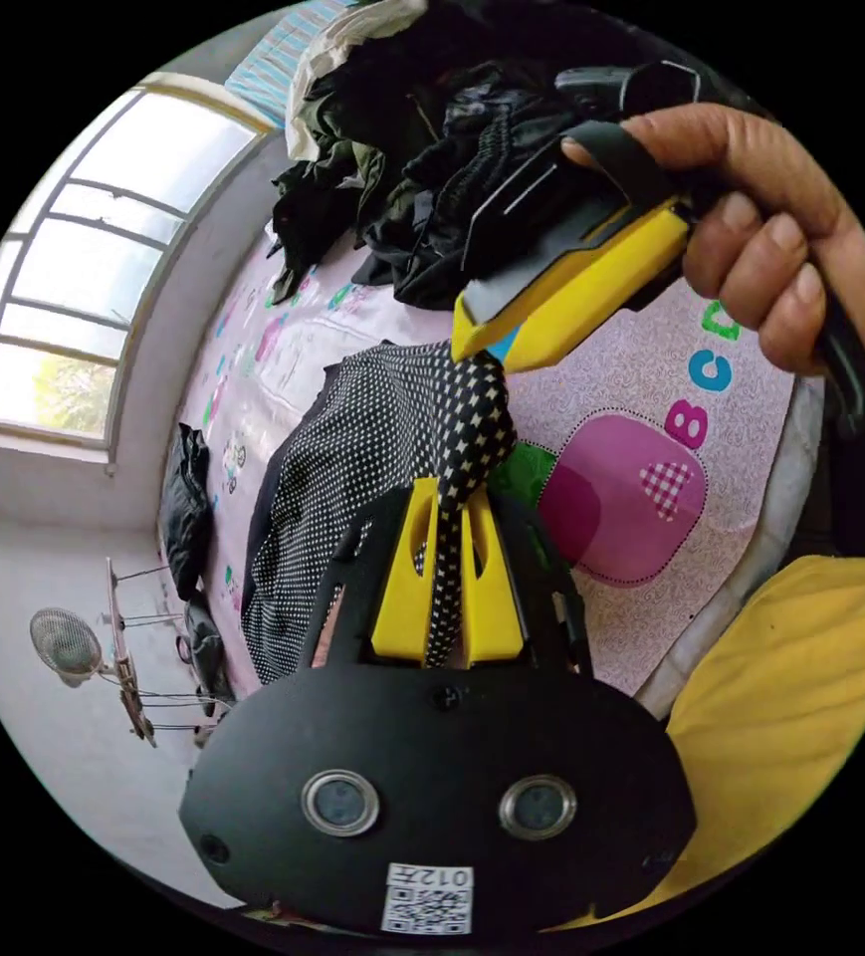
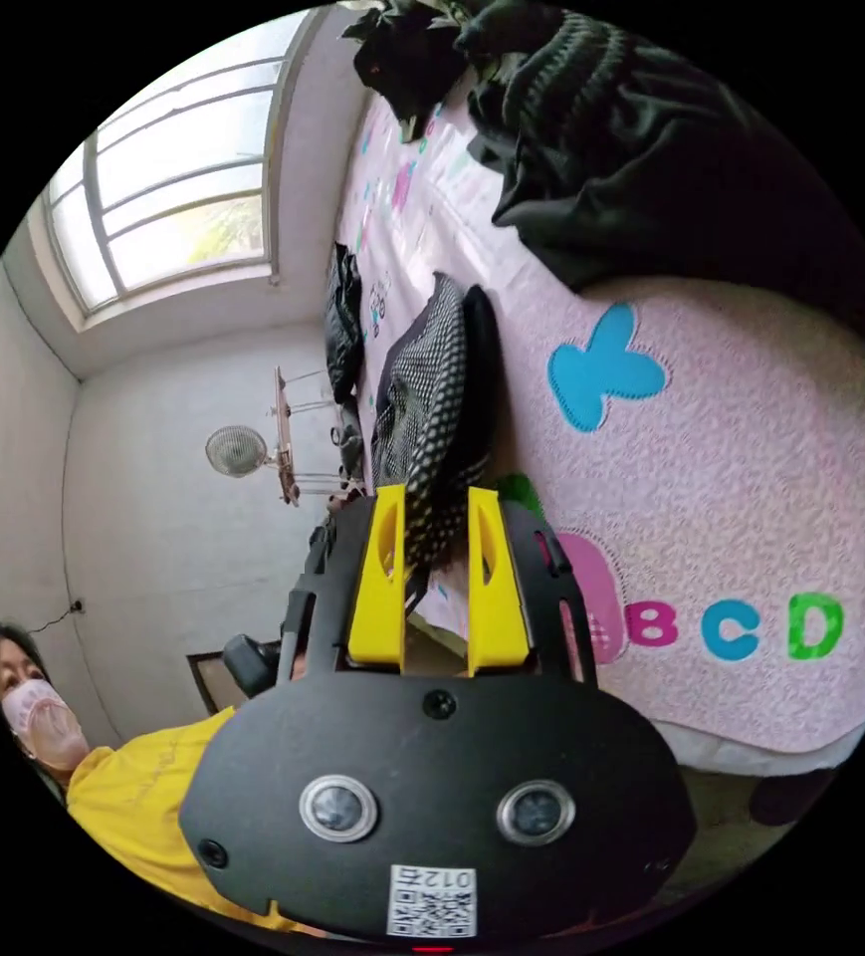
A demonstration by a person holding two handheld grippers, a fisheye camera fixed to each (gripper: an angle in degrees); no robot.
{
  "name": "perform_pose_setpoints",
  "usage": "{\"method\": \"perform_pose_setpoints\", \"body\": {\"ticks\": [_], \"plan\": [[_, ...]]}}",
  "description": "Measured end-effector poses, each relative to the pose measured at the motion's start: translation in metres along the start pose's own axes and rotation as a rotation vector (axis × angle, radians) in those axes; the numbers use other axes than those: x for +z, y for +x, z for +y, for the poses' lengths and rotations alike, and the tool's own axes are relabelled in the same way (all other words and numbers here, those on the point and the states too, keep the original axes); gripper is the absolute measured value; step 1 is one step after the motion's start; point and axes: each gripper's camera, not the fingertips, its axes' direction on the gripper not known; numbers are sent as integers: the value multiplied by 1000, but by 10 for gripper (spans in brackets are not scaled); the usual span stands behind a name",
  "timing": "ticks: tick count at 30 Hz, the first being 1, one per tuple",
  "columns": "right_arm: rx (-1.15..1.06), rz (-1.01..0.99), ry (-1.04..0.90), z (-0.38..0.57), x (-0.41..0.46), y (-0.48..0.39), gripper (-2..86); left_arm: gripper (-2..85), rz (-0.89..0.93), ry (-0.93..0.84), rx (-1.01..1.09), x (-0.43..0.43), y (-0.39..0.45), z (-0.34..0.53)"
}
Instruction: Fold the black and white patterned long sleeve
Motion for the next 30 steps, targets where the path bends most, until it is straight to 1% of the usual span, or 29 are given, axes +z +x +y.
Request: {"method": "perform_pose_setpoints", "body": {"ticks": [3, 5, 10, 16, 21, 23, 28, 30], "plan": [[64, -72, 15, -45, -2, 10, 130, 8, 7, 25, -54, -9, -1, 8], [94, -124, -13, -80, 13, 12, 140, 6, 6, 31, -74, -13, -1, 11], [154, -114, -71, -127, 49, 10, 153, 4, 12, 34, -101, -23, 0, 16], [188, -127, -53, -152, 60, 0, 148, 3, 36, 33, -97, -36, 1, 23], [143, -43, -102, -157, 67, -26, 117, 3, 43, 31, -82, -54, -8, 29], [131, 2, -103, -154, 66, -37, 57, 3, 53, 29, -75, -61, -15, 31], [93, -114, -63, -140, 41, -53, 25, 2, 80, 37, -75, -91, -43, 35], [65, -138, -45, -129, 25, -63, 20, 2, 139, 68, -101, -117, -65, 38]]}}
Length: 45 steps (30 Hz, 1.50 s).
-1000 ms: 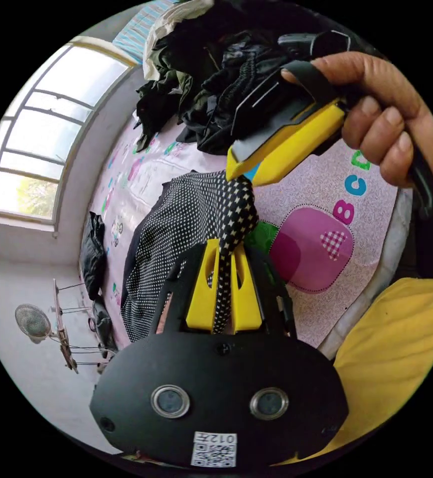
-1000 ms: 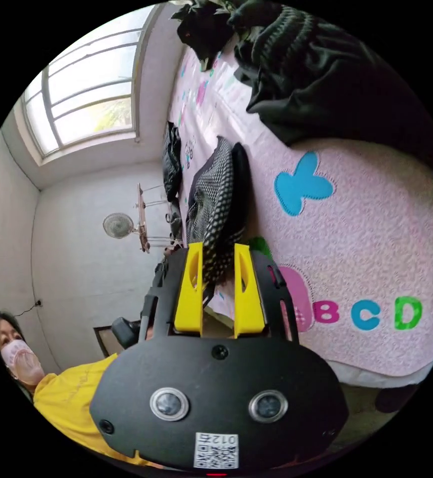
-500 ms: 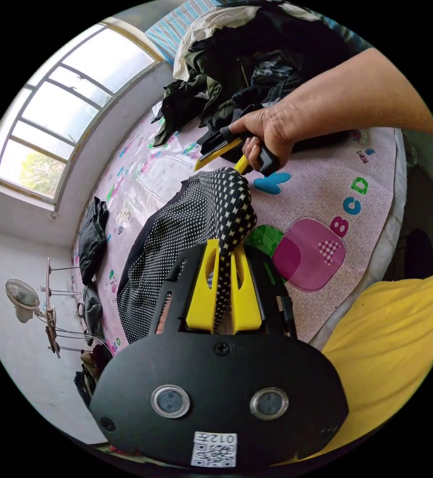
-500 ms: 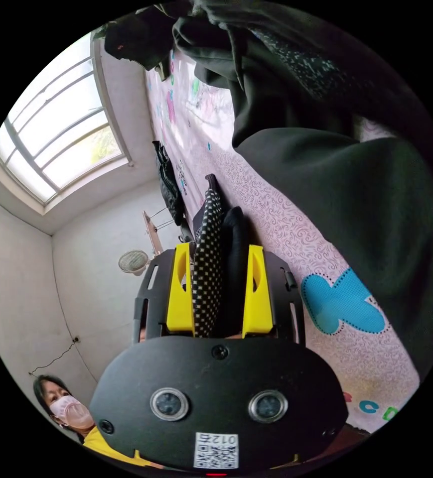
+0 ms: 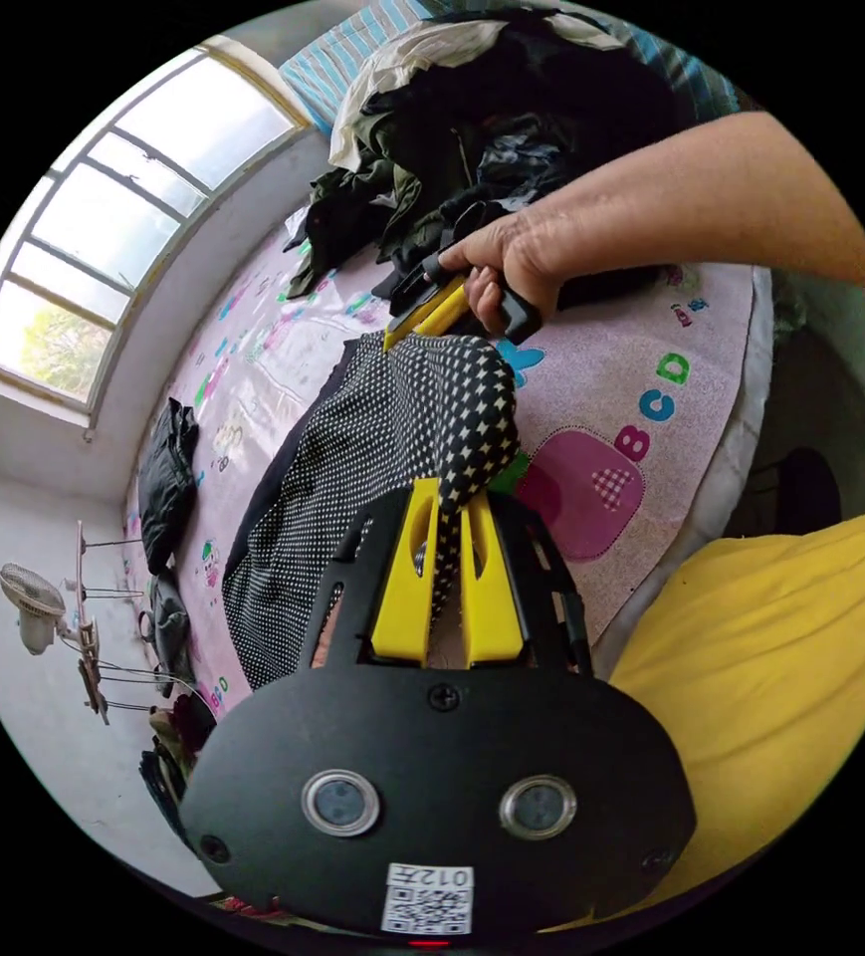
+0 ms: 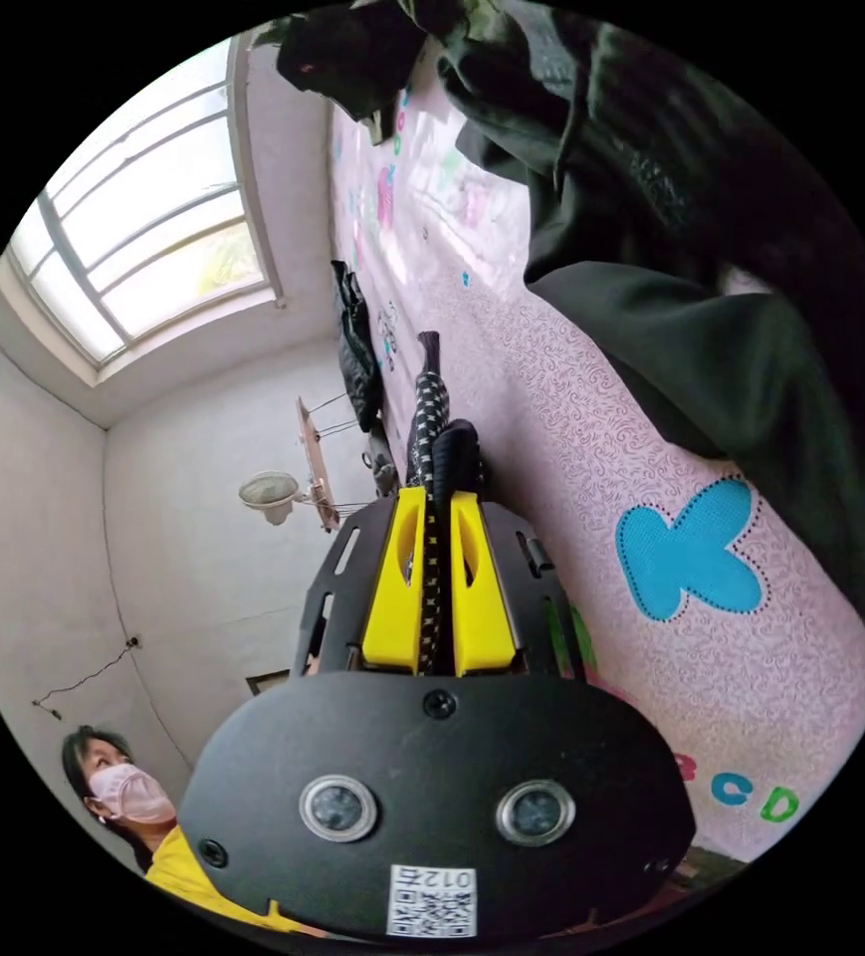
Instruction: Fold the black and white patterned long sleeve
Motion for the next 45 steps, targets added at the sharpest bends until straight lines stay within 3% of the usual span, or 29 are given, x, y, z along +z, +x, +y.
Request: {"method": "perform_pose_setpoints", "body": {"ticks": [10, 15, 19, 24, 29, 36, 39, 41, 43, 45], "plan": [[-170, 14, 106, 86, -70, -109, 9, 1, 331, 214, -162, -127, -100, 17], [-313, 25, 34, 96, 1, -196, 8, 1, 460, 327, -493, -170, -227, 85], [-390, 65, -88, 94, 108, -259, 9, 2, 517, 381, -768, -181, -325, 156], [-423, 291, -187, 86, 246, -285, 13, 2, 728, 381, -1151, -131, -452, 264], [-362, 548, -253, 78, 355, -257, 24, 4, 819, 253, -1356, -74, -514, 321], [-397, 576, -291, 94, 370, -272, 74, 9, 992, 319, -1463, -80, -556, 345], [-547, 518, -261, 108, 338, -314, 77, 10, 1078, 430, -1567, -94, -564, 365], [-637, 495, -218, 122, 296, -341, 65, 9, 1047, 460, -1637, -113, -566, 380], [-658, 496, -175, 132, 261, -348, 48, 7, 871, 471, -1671, -152, -569, 391], [-682, 536, -141, 144, 232, -346, 35, 5, 650, 431, -1570, -206, -584, 369]]}}
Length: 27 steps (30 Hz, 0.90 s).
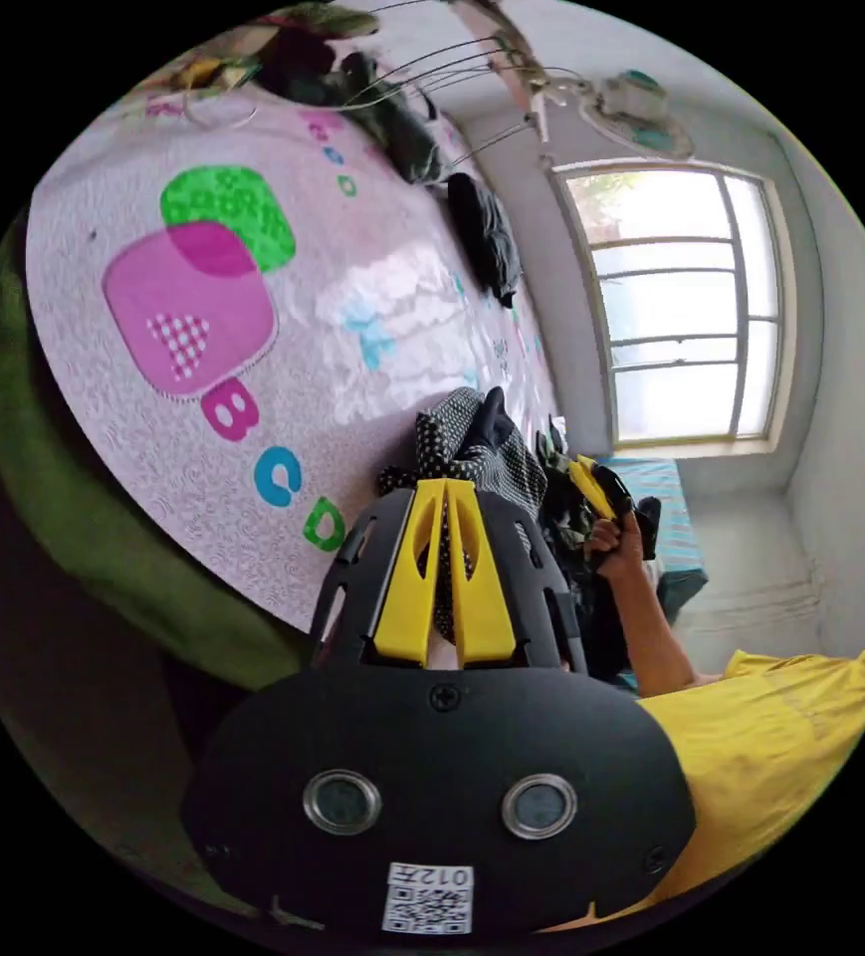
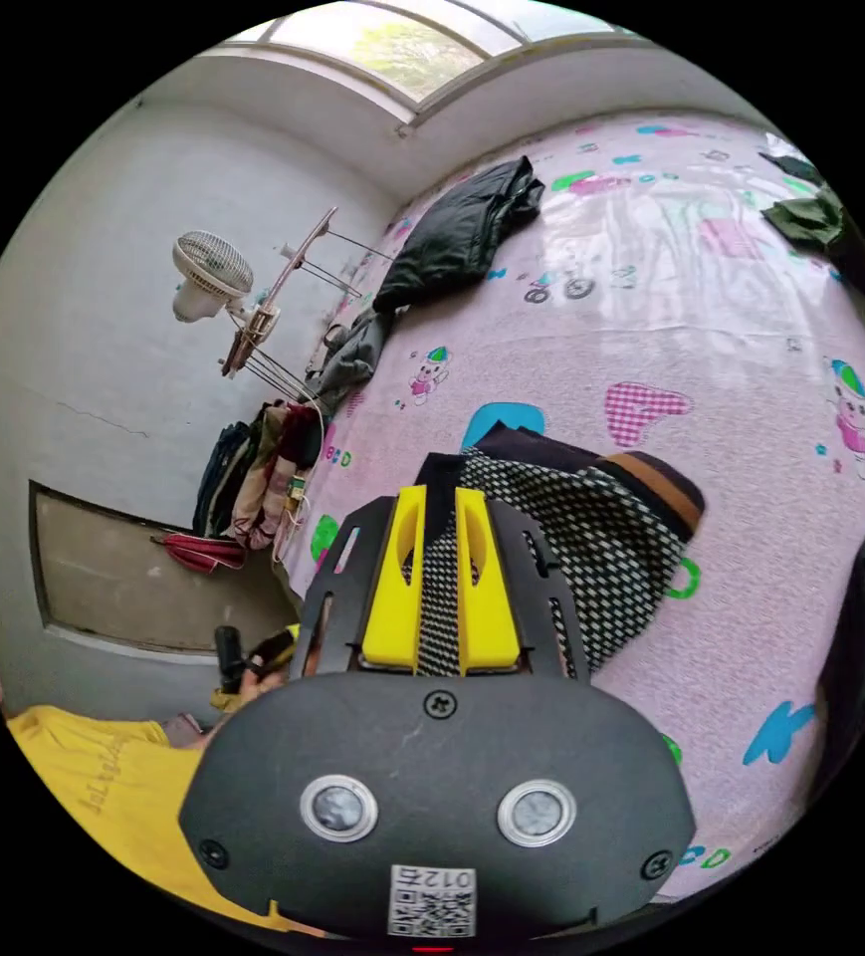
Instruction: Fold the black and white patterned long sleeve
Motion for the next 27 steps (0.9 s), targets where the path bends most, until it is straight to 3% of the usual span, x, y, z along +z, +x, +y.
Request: {"method": "perform_pose_setpoints", "body": {"ticks": [5, 9, 12, 14, 19, 22, 27], "plan": [[15, 85, 33, 22, -13, 8, 18, 4, -75, -203, 309, 54, 106, -37], [-10, 302, 92, 13, -4, 2, 9, 3, -345, -290, 343, 107, 128, -56], [4, 364, -29, 0, 24, 11, 5, 1, -440, -331, 338, 127, 121, -63], [10, 372, -149, -10, 45, 17, 1, 0, -445, -356, 342, 133, 119, -68], [128, 248, -207, -20, 32, 23, -1, -2, -323, -403, 198, 134, 105, -83], [85, 217, -116, -4, -3, 10, 0, -1, -206, -361, 150, 111, 106, -79], [-53, 92, -16, 60, -51, -34, 2, 0, -224, -268, 335, 70, 165, -40]]}}
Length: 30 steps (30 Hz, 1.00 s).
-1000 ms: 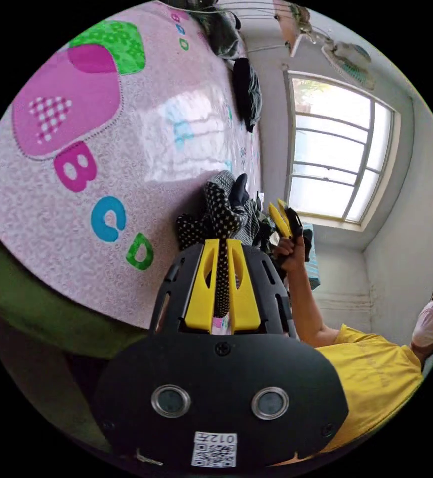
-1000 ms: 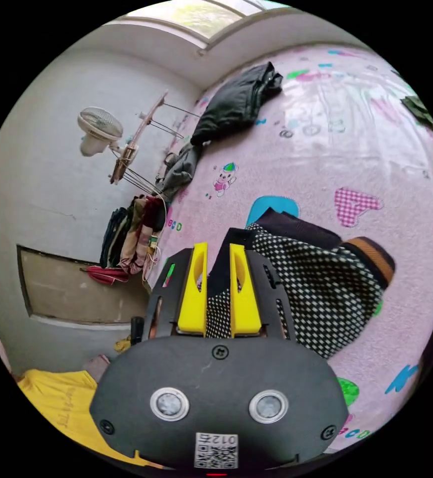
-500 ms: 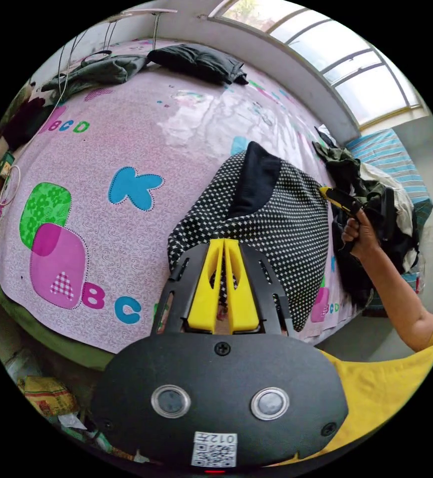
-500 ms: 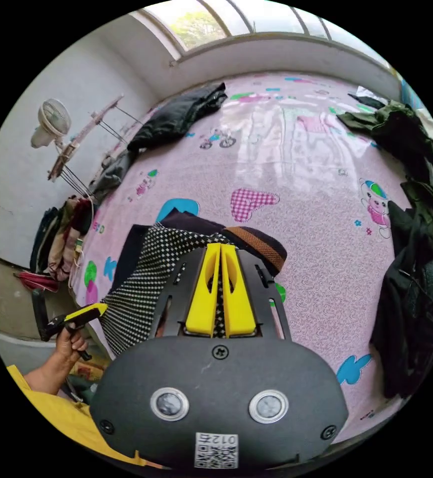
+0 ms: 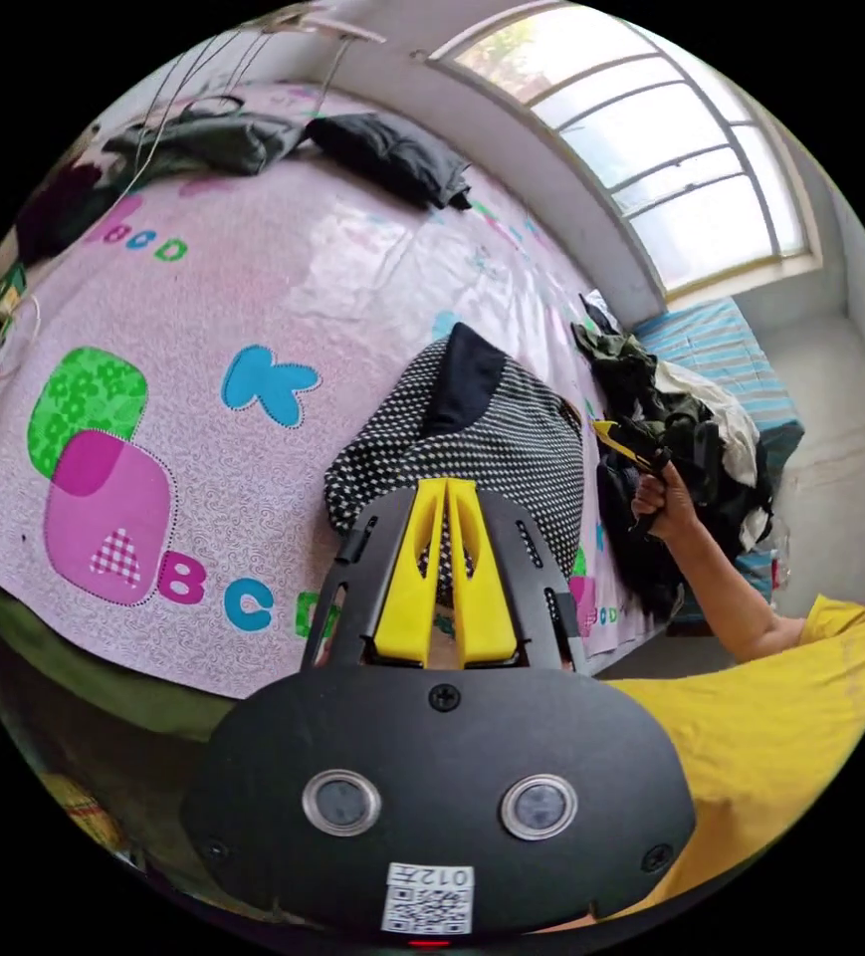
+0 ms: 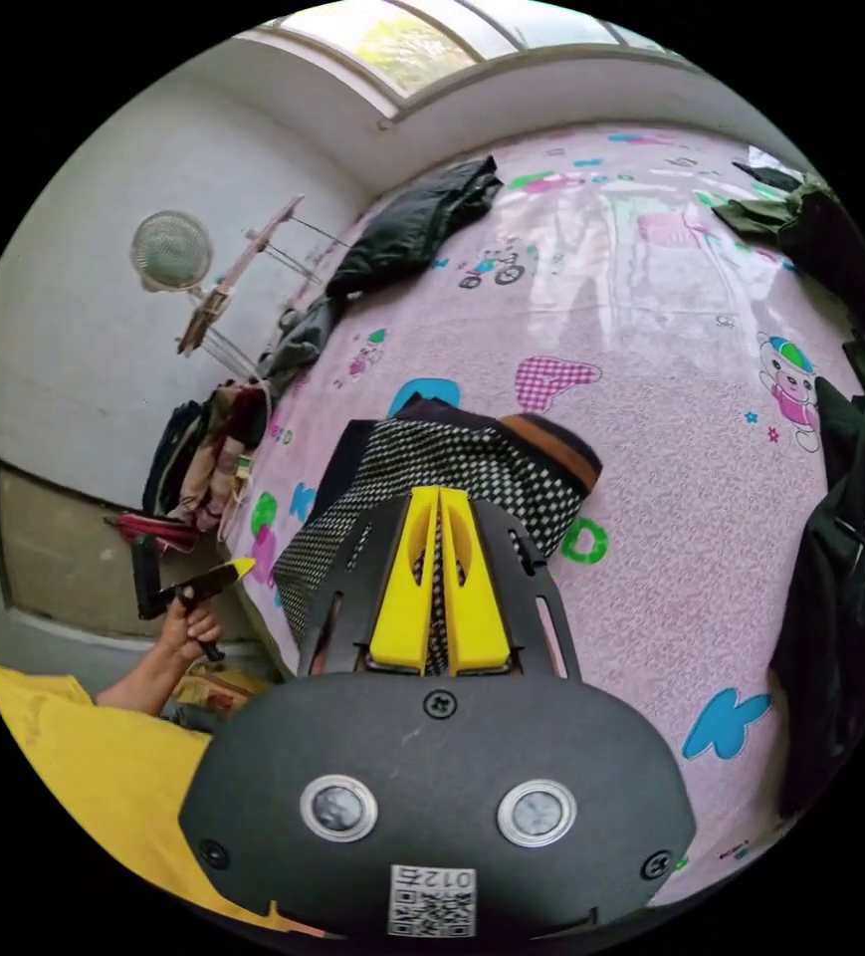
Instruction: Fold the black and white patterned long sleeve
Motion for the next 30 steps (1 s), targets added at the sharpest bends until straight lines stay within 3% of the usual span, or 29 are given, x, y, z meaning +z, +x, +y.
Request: {"method": "perform_pose_setpoints", "body": {"ticks": [6, 14, 18, 21, 26, 30], "plan": [[-123, 127, -91, 58, 24, -38, 0, -1, -236, -95, -3, 38, 5, 0], [-287, 328, -127, 78, 32, -81, -1, -2, -231, -96, 0, 29, 4, 16], [-391, 157, -86, 104, 2, -114, -1, -2, -153, -61, 46, 10, 21, 40], [-545, 36, -175, 144, 3, -148, -1, -2, -185, -77, 95, 20, 32, 49], [-664, 270, -337, 197, 58, -167, -1, -2, -232, -164, 40, 54, 13, 49], [-643, 301, -380, 202, 72, -170, 0, -2, -183, -178, 7, 65, 0, 55]]}}
